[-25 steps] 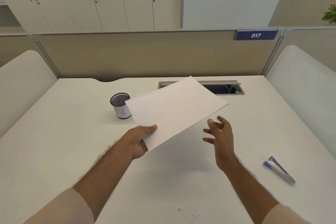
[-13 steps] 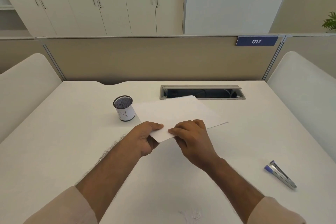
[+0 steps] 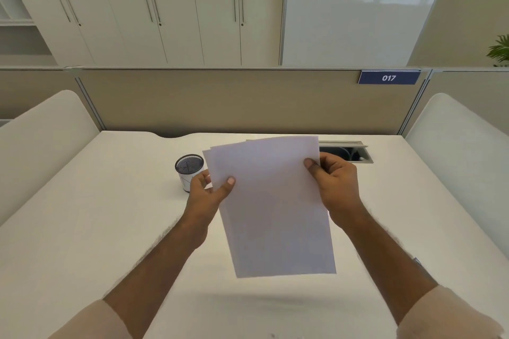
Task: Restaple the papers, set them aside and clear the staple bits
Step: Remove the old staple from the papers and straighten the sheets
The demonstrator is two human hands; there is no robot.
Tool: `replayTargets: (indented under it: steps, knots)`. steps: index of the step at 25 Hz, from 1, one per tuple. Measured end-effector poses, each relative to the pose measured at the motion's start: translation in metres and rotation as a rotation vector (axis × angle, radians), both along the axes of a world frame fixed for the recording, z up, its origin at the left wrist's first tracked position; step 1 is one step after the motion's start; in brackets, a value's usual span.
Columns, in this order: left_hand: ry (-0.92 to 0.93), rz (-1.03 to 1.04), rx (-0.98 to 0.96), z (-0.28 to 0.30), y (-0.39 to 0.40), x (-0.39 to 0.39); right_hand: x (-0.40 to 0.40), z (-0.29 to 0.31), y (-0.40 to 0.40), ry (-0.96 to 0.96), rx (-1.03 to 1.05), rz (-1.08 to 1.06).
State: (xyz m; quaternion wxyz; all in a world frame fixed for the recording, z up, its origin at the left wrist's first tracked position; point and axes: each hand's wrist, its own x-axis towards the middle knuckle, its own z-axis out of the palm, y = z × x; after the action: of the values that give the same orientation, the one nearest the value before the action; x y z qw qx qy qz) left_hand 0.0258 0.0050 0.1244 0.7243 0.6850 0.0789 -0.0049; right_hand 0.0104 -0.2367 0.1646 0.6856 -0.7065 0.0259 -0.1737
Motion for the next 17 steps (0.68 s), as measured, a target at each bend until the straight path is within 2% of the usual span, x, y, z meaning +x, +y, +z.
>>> replayTargets:
  steps: [3,5,12,17]
  knots:
    - [-0.067,-0.198,-0.142,0.009,0.006,0.003,0.002,-0.003,-0.004,0.083,0.028,0.026]
    - [-0.04,-0.24,-0.237,0.014,0.007,0.002,0.003,-0.005,-0.004,0.116,0.045,0.026]
    - [0.035,-0.101,-0.26,0.019,-0.004,0.005,0.008,-0.007,-0.009,0.157,0.083,0.061]
    - [0.126,0.074,-0.554,0.03,-0.004,0.013,0.008,-0.045,-0.026,0.298,-0.003,-0.068]
